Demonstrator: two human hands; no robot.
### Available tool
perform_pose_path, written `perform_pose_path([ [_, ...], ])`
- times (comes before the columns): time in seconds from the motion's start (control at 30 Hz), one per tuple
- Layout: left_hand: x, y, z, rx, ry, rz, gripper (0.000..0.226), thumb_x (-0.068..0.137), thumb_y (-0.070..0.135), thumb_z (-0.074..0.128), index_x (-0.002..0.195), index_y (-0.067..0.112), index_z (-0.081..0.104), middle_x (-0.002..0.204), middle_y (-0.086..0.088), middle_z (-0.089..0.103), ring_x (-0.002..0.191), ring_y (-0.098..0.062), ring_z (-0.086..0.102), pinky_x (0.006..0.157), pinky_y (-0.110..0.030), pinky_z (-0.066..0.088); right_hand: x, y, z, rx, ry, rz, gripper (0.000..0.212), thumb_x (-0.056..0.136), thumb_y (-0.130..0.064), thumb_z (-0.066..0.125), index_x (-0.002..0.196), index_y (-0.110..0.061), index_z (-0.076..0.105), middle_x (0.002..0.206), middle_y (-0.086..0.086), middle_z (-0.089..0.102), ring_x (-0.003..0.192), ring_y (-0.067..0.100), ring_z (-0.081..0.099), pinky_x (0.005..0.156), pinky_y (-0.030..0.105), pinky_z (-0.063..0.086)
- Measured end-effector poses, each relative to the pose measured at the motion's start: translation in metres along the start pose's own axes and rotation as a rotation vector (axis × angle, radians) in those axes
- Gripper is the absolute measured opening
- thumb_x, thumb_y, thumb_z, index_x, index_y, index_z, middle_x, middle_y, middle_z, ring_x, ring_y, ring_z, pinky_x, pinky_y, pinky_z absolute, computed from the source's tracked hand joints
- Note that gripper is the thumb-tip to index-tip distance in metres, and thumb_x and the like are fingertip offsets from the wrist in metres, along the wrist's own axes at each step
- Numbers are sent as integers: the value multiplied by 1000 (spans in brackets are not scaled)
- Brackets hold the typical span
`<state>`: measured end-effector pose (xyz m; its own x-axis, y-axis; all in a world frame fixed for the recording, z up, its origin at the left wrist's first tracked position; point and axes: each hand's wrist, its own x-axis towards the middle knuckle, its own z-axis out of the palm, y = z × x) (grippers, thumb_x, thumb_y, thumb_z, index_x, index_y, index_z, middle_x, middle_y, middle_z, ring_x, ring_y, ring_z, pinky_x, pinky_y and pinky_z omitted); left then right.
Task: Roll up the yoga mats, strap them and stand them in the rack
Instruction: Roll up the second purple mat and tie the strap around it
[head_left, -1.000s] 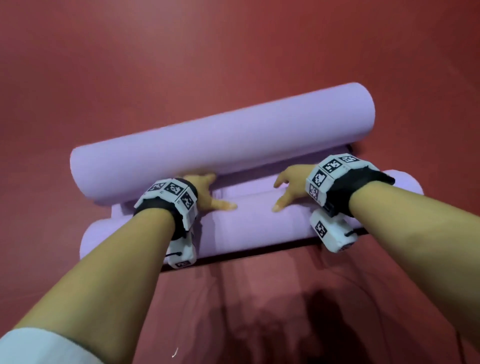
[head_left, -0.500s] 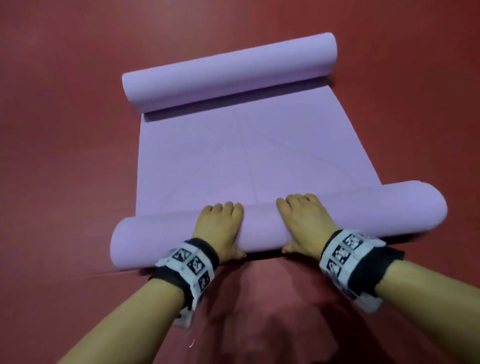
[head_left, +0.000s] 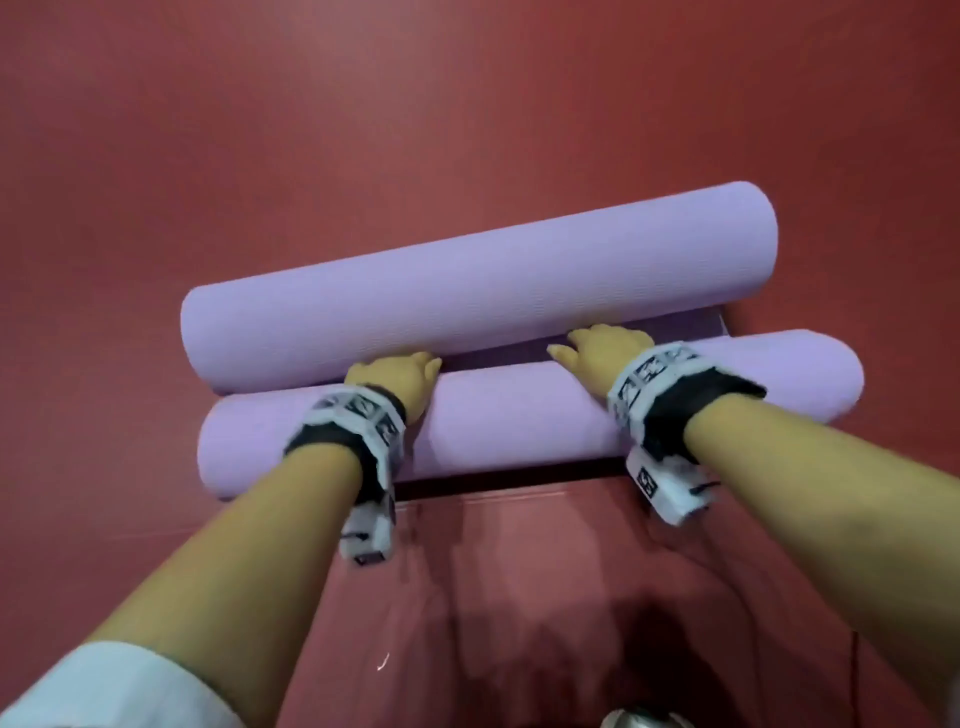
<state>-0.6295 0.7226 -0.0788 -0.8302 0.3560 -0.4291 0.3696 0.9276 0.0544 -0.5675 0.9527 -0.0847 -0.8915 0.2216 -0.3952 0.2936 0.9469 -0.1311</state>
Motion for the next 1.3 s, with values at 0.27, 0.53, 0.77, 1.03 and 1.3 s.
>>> perform_pose_path([
  [0.27, -13, 3, 13, 179, 466, -24, 82, 88, 64, 28, 151, 16, 10, 157, -17, -5, 146, -33, -1, 116, -46, 3, -68, -23, 35, -267, 160, -486, 131, 31, -78, 71, 133, 0, 49, 136, 20, 51, 124, 32, 52, 103, 51, 37],
  [0.53, -51, 19, 23, 308, 228, 267, 115, 53, 86, 51, 133, 3, 43, 122, -17, 54, 107, -35, 53, 94, -42, 40, -52, -44, 6, -332, 122, -485, 85, 63, -49, 78, 128, -11, 39, 125, 6, 51, 113, 24, 51, 97, 36, 35],
  [0.77, -47, 8, 0, 101, -329, 330, 83, 53, 67, 77, 119, 25, 49, 113, 1, 64, 102, -24, 59, 86, -30, 45, -57, -43, 0, -51, -403, -458, 75, 58, -51, 83, 120, -20, 53, 114, 1, 63, 104, 24, 58, 85, 27, 43],
  [1.03, -4, -1, -20, -104, -253, 121, 62, 89, 59, 45, 139, 21, 43, 142, -3, 46, 129, -20, 43, 109, -34, 29, -38, -38, -7, 112, -580, -303, 90, 65, -48, 81, 139, -18, 42, 139, 1, 49, 126, 21, 47, 106, 31, 36],
  [1.3, -29, 15, -36, 107, 51, 170, 103, 68, 86, 37, 146, 19, 28, 154, -12, 19, 140, -26, 25, 111, -40, 19, -45, -39, -3, -149, 211, -199, 45, 99, -43, 31, 118, -7, 50, 120, 15, 57, 109, 33, 55, 88, 42, 39],
])
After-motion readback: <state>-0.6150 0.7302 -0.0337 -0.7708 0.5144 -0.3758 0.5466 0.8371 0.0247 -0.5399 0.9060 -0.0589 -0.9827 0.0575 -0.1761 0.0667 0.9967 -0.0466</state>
